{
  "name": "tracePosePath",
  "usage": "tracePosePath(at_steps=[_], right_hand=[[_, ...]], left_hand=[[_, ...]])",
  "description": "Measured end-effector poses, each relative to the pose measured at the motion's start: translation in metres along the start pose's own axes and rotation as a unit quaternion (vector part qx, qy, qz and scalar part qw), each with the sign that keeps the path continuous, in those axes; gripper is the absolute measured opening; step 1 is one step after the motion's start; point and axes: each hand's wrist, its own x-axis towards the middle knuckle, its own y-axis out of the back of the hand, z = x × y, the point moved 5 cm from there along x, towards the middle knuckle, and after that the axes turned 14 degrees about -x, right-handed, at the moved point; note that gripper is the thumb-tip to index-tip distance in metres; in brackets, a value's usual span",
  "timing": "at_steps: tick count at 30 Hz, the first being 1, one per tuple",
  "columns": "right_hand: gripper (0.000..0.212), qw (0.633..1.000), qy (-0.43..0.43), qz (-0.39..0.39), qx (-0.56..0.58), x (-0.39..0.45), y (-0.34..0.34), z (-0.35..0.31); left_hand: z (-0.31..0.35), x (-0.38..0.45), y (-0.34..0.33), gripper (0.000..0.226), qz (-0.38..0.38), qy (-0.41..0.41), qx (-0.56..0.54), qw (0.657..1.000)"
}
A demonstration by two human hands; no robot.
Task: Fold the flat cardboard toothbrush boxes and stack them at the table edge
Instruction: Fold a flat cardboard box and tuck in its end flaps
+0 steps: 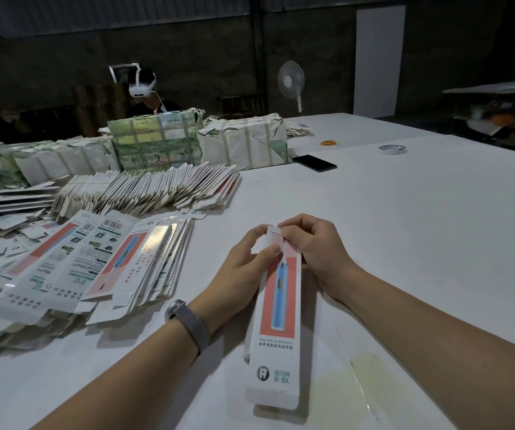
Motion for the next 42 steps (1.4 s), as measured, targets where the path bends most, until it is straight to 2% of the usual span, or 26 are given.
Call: tracePosePath(at_steps=[4, 12, 18, 30, 34, 38, 42], right_hand=[[0.019, 1.0, 0.0, -0.01, 0.003, 0.001, 0.0014, -0.0012], [0.021, 1.0, 0.015, -0.011, 0.005, -0.0001, -0.0011, -0.0022], [0.022, 0.999, 0.023, -0.012, -0.02, 0.0013, -0.0029, -0.0021], [0.025, 1.0, 0.02, 0.003, -0.004, 0.0032, -0.0018, -0.0017], [0.025, 1.0, 0.011, 0.016, 0.001, 0.0036, -0.0002, -0.0016], [0.024, 1.0, 0.004, 0.017, 0.002, 0.0037, -0.0011, -0.0013], [0.024, 1.0, -0.003, 0.016, 0.001, 0.0047, -0.001, -0.0005]], left_hand=[[0.0, -0.0004, 0.0003, 0.048, -0.004, -0.001, -0.005, 1.0], [0.0005, -0.0005, 0.0009, 0.029, -0.021, -0.01, -0.018, 1.0], [-0.0013, 0.0015, 0.0003, 0.051, -0.018, 0.01, -0.005, 1.0], [-0.0034, 0.0024, 0.0016, 0.062, -0.021, 0.012, 0.006, 1.0], [-0.0027, 0.0004, 0.0013, 0.061, -0.023, 0.017, 0.008, 1.0], [-0.0004, -0.0012, 0.0012, 0.049, -0.02, 0.013, 0.018, 1.0], [0.0019, -0.002, 0.0008, 0.045, -0.018, 0.014, 0.039, 0.999]])
